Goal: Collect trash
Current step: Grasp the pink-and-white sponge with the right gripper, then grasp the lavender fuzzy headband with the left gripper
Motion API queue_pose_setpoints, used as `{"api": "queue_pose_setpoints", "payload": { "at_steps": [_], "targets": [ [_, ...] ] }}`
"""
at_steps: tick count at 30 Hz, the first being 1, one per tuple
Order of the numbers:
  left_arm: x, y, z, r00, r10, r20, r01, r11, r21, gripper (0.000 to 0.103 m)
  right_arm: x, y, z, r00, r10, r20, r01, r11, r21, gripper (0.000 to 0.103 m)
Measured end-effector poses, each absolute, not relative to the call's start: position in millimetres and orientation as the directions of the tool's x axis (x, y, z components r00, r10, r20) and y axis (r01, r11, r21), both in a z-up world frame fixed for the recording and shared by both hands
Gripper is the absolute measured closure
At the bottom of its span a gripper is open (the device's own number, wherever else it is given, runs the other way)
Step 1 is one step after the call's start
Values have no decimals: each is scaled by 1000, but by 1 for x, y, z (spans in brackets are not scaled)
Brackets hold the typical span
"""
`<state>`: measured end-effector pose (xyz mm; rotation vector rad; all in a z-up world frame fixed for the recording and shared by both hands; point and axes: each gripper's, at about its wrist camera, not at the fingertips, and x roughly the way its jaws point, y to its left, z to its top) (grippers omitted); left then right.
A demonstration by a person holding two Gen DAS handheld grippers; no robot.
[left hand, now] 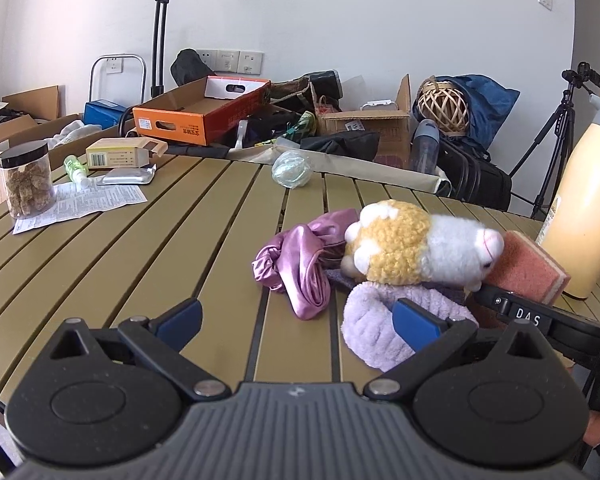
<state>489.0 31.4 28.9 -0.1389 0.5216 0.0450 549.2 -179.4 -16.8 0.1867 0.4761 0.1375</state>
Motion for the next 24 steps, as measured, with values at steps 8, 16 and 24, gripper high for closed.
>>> {"api": "queue_pose_setpoints", "payload": {
  "at_steps": [8,16,24],
  "targets": [
    [491,19,30,870,-21,-493,-52,990,-133,0,534,-198,-8,910,150,-387,-58,970,238,72],
    [495,-7,27,872,-81,-483,14,990,-140,0,517,-221,-2,928,124,-352,-33,967,253,72],
    [510,-38,13,853,-99,-512,43,992,-121,0,506,-246,1,938,87,-334,0,968,251,72]
  ]
}}
